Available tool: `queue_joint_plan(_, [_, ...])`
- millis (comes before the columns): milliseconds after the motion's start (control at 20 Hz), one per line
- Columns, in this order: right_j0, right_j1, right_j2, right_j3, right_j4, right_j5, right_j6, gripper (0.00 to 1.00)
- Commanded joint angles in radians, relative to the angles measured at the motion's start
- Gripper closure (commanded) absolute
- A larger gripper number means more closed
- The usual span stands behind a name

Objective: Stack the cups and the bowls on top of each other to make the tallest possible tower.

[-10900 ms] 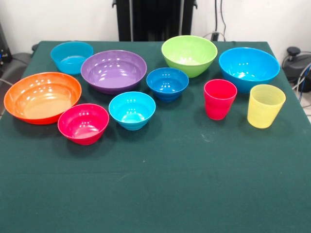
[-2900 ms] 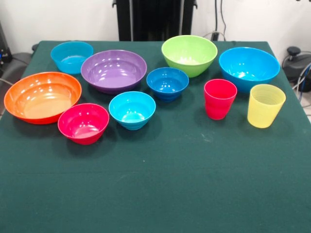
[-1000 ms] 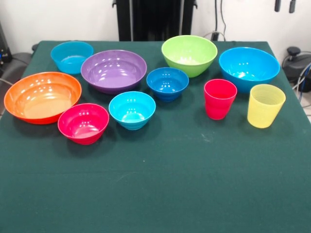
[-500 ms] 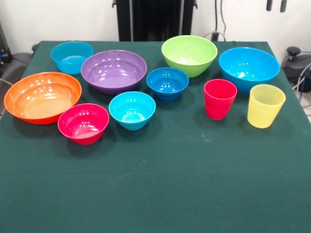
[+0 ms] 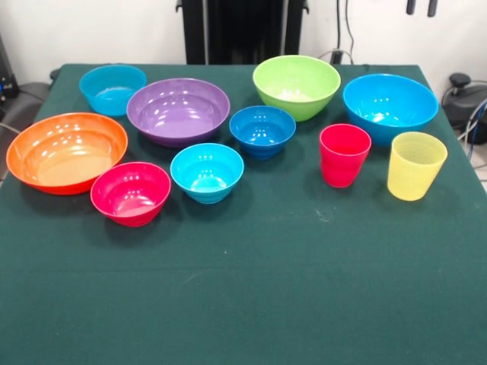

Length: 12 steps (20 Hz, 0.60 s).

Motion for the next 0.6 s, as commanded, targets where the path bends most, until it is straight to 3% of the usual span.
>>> queue_joint_plan(50, [-0.018,0.021,0.075,0.057,-0.051,-0.031,0.128,0.0])
queue_joint_plan(600, [-0.046,0.05,0.054,0.09,-0.088,-0.082,0.119,0.0])
